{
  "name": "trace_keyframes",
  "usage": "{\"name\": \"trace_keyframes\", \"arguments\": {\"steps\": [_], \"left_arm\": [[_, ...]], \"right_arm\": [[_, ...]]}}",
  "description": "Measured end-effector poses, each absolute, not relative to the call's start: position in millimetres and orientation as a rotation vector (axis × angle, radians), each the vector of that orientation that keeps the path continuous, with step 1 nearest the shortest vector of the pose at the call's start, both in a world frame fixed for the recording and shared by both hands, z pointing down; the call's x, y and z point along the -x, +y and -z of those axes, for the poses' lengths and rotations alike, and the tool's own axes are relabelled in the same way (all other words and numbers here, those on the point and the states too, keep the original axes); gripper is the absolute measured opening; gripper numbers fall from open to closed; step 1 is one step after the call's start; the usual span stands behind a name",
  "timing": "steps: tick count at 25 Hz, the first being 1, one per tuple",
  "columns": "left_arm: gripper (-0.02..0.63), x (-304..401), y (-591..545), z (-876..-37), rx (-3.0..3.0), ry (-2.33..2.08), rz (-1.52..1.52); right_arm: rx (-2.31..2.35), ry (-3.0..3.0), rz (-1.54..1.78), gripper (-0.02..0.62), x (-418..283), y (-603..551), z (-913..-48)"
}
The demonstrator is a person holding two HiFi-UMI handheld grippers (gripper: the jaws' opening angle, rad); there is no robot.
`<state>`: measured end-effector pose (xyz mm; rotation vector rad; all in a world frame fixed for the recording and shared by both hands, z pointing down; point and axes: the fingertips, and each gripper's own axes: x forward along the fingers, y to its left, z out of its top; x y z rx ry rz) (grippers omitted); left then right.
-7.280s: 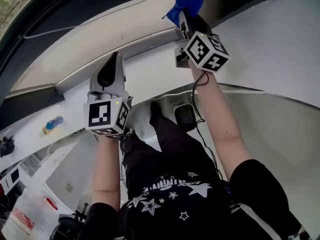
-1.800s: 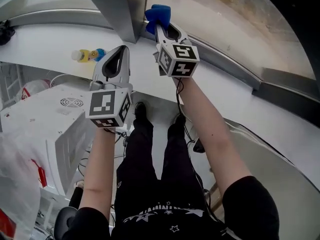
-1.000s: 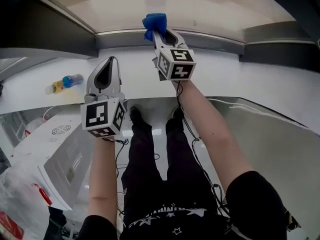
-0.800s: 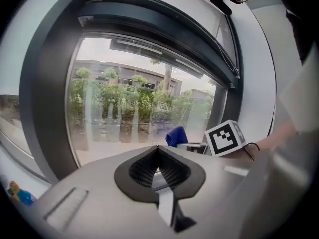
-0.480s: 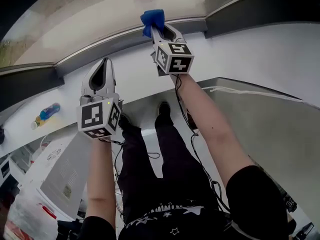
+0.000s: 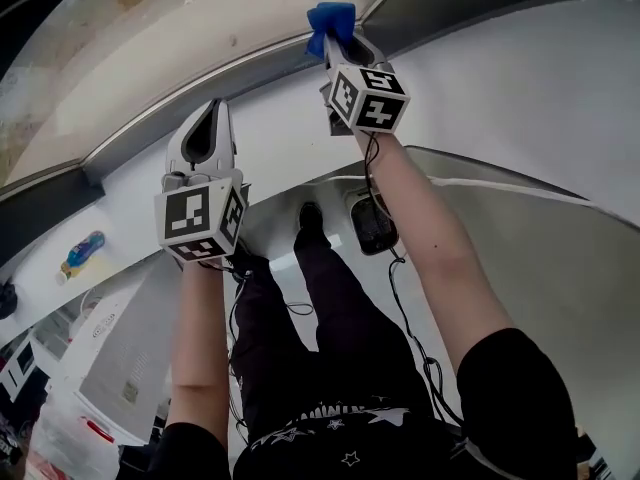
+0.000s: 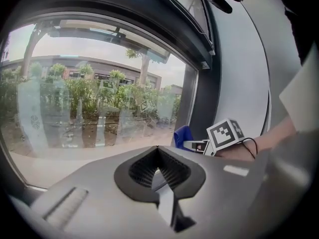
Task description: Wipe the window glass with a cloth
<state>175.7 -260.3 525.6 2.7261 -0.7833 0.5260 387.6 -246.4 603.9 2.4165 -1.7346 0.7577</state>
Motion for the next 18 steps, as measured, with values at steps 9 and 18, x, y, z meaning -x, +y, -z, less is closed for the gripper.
{"name": "trace_keyframes", "arguments": {"steps": [9,18], "left_arm": [[0.009,-233.6,-243.7,-521.1,-2.772,-0.722,-0.533],[0.009,-227.6,-228.3,-521.7,-2.765,-0.722,-0.525]], "right_arm": [[-2.48,-1.636,-0.773,0.077,-446.5,-211.0,-608.5],[-2.477,-1.624,-0.784,0.077,-444.2,-200.7,-610.0]]}}
